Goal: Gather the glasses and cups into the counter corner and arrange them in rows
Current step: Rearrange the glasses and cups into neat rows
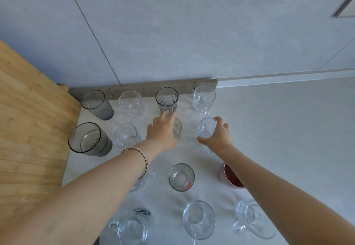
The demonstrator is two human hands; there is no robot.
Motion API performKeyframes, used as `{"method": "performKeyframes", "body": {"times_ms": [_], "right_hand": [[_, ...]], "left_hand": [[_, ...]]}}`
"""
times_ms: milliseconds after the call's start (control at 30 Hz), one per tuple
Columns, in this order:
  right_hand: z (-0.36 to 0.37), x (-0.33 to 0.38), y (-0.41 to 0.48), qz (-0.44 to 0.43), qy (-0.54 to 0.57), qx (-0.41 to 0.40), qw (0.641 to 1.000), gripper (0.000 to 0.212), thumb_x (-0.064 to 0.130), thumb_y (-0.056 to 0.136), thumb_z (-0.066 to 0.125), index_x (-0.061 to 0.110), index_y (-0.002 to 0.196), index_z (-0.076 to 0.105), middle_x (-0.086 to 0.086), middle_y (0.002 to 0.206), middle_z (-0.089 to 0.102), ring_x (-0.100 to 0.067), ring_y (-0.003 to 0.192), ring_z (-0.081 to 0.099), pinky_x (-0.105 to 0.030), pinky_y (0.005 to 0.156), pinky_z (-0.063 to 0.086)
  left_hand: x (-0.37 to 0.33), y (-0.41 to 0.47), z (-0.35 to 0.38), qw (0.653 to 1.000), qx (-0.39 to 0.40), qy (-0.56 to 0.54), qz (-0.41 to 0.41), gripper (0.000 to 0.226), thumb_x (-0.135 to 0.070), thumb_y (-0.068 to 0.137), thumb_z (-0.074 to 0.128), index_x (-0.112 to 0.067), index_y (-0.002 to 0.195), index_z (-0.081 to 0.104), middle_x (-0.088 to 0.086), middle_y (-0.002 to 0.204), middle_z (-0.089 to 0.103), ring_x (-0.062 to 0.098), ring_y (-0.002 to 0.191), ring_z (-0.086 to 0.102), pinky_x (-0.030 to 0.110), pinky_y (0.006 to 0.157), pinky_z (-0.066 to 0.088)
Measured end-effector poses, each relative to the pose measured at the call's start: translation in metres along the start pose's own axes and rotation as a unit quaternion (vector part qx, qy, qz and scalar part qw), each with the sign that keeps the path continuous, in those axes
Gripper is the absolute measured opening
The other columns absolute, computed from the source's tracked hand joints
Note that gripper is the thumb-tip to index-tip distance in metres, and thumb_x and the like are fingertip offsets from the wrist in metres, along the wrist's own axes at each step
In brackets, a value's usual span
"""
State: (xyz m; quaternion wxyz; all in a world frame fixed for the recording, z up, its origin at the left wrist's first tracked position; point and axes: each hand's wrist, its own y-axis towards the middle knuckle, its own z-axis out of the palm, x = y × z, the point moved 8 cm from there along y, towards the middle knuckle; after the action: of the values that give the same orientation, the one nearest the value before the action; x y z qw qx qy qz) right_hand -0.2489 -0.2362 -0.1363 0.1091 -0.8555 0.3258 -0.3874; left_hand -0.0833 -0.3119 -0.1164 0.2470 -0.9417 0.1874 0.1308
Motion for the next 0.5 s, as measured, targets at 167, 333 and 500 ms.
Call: {"method": "performKeyframes", "body": {"times_ms": [167, 333, 500], "right_hand": [[0.002, -0.002, -0.001, 0.0, 0.036, -0.028, 0.999, 0.095, 0.025, 0.075, 0.078, 0.018, 0.147, 0.016, -0.012, 0.146, 0.031, -0.031, 0.122, 0.05, -0.033, 0.082, 0.049], [0.002, -0.003, 0.0, 0.006, 0.031, -0.036, 0.999, 0.09, 0.026, 0.073, 0.078, 0.017, 0.143, 0.023, -0.012, 0.141, 0.035, -0.033, 0.119, 0.05, -0.042, 0.089, 0.054], [0.003, -0.003, 0.004, 0.013, 0.042, -0.042, 0.998, 0.09, 0.026, 0.071, 0.078, 0.019, 0.143, 0.023, -0.011, 0.14, 0.035, -0.034, 0.115, 0.053, -0.048, 0.085, 0.055]], "left_hand": [[0.013, -0.009, 0.009, 0.978, -0.062, -0.163, -0.115, 0.097, -0.037, 0.078, 0.07, -0.011, 0.15, 0.01, 0.007, 0.156, 0.016, 0.029, 0.139, 0.031, 0.044, 0.108, 0.038], [0.021, -0.011, 0.009, 0.976, -0.077, -0.184, -0.085, 0.088, -0.032, 0.074, 0.075, -0.016, 0.146, 0.026, 0.001, 0.152, 0.028, 0.024, 0.134, 0.04, 0.039, 0.105, 0.042], [0.021, -0.013, 0.01, 0.984, -0.058, -0.162, -0.046, 0.088, -0.032, 0.076, 0.073, -0.018, 0.147, 0.024, -0.001, 0.153, 0.027, 0.021, 0.135, 0.04, 0.037, 0.106, 0.043]]}}
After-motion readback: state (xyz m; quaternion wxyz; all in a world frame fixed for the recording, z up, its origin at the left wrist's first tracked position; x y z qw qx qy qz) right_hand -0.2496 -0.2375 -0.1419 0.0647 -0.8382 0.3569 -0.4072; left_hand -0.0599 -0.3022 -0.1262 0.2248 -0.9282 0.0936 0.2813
